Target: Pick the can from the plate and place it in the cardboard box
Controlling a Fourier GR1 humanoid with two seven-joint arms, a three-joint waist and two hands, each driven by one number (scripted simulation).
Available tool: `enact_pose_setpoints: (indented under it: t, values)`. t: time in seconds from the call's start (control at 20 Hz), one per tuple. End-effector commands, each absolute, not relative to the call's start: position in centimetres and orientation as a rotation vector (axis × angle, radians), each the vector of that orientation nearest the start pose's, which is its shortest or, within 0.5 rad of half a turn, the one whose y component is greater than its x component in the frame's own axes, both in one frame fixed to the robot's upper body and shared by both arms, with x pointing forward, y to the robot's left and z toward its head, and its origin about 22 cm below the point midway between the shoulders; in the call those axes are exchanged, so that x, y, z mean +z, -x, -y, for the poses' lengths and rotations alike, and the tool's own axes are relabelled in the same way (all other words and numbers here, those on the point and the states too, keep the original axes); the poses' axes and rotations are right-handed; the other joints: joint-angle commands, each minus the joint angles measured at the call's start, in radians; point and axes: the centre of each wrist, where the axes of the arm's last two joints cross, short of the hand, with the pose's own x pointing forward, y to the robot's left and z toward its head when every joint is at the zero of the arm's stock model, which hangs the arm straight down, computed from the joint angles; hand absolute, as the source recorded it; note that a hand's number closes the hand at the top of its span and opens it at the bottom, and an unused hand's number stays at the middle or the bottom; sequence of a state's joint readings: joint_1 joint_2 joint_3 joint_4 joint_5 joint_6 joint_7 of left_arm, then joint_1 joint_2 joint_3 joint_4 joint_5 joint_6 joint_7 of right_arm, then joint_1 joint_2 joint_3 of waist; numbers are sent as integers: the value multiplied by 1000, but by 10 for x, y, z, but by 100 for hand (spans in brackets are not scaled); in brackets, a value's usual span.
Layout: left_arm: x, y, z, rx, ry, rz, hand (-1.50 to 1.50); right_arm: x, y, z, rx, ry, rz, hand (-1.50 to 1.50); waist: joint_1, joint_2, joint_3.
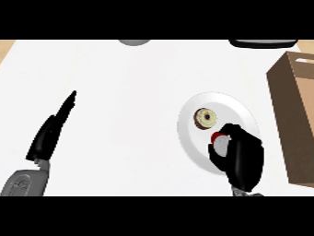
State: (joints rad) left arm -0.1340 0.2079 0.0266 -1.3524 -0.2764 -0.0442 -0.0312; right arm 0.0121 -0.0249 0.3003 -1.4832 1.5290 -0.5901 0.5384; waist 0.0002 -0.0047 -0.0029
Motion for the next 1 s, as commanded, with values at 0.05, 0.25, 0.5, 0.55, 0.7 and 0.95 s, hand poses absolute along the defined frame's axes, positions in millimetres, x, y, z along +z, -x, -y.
enact_pose_setpoints:
  t: [0.05,0.25,0.5,0.55,0.7,0.95]
  values:
    - [-4,-273,-281,-432,-311,1472,0,-31,-228,159,1055,1246,1307,150,25,7,1]
    - [3,-283,-293,-429,-324,1492,0,-27,-227,157,1314,1061,1245,150,18,9,0]
    - [-11,-275,-285,-402,-345,1466,0,48,-225,167,1295,1089,1303,150,-6,2,2]
    - [0,-264,-285,-416,-329,1469,0,77,-227,177,1268,1119,1329,150,-3,0,2]
    - [6,-277,-297,-409,-325,1463,0,116,-206,181,1221,1204,1331,150,-11,-1,2]
    - [-8,-267,-288,-403,-324,1462,0,157,-190,196,1043,1382,1363,150,-12,0,2]
